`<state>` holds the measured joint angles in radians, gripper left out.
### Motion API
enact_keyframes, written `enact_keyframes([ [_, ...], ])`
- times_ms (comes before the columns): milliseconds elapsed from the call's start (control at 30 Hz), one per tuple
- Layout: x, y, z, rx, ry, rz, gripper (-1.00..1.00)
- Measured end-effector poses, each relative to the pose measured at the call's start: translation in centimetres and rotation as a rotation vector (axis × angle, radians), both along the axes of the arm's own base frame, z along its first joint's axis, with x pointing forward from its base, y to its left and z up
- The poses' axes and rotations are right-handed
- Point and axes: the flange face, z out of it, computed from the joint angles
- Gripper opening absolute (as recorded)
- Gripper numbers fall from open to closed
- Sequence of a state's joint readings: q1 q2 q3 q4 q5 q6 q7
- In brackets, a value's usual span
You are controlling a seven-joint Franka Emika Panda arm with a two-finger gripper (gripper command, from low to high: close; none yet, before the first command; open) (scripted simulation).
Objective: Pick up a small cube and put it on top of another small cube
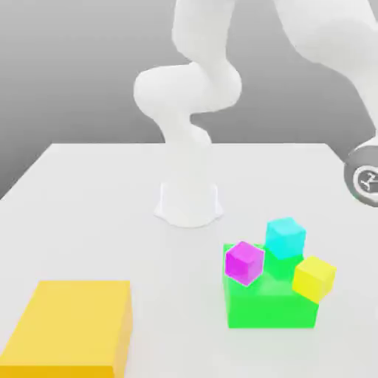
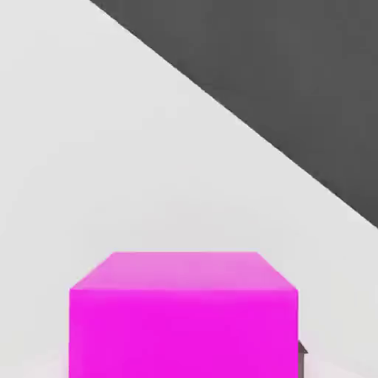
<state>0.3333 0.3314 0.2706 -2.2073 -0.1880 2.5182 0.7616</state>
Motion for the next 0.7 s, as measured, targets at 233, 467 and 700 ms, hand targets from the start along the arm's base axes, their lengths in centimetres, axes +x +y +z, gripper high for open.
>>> enact_keyframes([
  [233, -3.0, -5.3, 5.7, -0.014, 0.0, 0.234, -1.0],
  [467, -7.0, -9.9, 8.7, 0.015, 0.017, 0.458, -1.0],
  [700, -7.2, -10.3, 3.9, 0.017, 0.018, 0.473, 1.0],
])
